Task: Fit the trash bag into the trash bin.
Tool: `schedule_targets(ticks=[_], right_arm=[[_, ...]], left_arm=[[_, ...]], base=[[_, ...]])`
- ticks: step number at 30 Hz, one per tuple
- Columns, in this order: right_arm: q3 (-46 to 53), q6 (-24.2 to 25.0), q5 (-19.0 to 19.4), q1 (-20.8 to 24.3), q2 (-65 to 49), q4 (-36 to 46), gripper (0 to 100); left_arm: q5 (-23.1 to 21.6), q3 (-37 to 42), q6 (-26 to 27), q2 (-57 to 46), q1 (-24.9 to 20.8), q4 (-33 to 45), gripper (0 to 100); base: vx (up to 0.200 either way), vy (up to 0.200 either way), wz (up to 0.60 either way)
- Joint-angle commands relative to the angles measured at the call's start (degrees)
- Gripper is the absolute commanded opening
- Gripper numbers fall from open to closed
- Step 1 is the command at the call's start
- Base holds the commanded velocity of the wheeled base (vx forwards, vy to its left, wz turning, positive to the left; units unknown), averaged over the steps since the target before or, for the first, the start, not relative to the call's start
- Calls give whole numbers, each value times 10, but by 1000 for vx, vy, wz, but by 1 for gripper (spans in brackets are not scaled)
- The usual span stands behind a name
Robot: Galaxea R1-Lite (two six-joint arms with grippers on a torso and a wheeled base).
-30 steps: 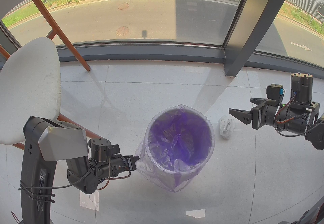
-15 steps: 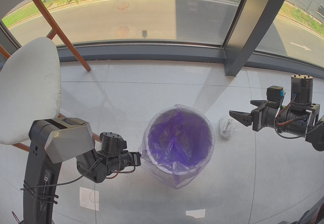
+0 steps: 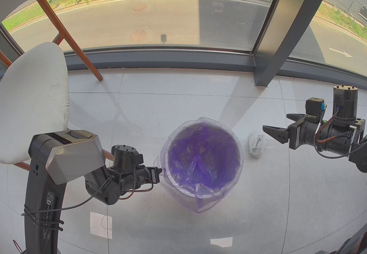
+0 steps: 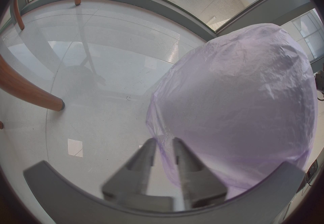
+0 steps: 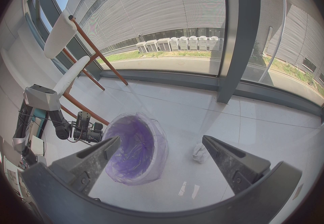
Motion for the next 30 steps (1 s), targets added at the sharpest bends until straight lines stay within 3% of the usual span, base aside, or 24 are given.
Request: schedule_targets(ticks=[1, 4, 9, 13, 18, 22, 25, 26, 27, 30], right_arm=[[1, 0, 0, 0, -13, 1, 100], [1, -1, 0, 0, -20, 3, 100], [8, 0, 0, -9, -32, 9, 100], [30, -3, -12, -52, -26, 3, 100], [52, -2, -25, -107, -8, 1, 100], [54, -1, -23, -144, 11, 7, 100], [59, -1, -23, -172, 44, 10, 100], [59, -1, -23, -174, 48, 9, 100], [59, -1, -23, -182, 66, 10, 100], [57, -1, -23, -188, 93, 10, 100]], left_arm=[[8, 24, 10, -13, 3, -3, 100], [15, 69, 28, -33, 8, -22, 100], [15, 188, 33, -89, 15, -122, 100], [12, 300, 29, -163, 16, -218, 100], [-1, 383, 27, -289, 10, -274, 100], [-12, 393, 13, -404, -14, -267, 100], [-12, 373, 0, -549, -58, -163, 100], [-12, 369, 0, -562, -61, -151, 100], [-12, 333, -2, -628, -65, -77, 100], [-8, 271, -4, -693, -64, -19, 100]], base=[[0, 0, 0], [0, 0, 0], [0, 0, 0], [0, 0, 0], [0, 0, 0], [0, 0, 0], [0, 0, 0], [0, 0, 0], [0, 0, 0], [0, 0, 0]])
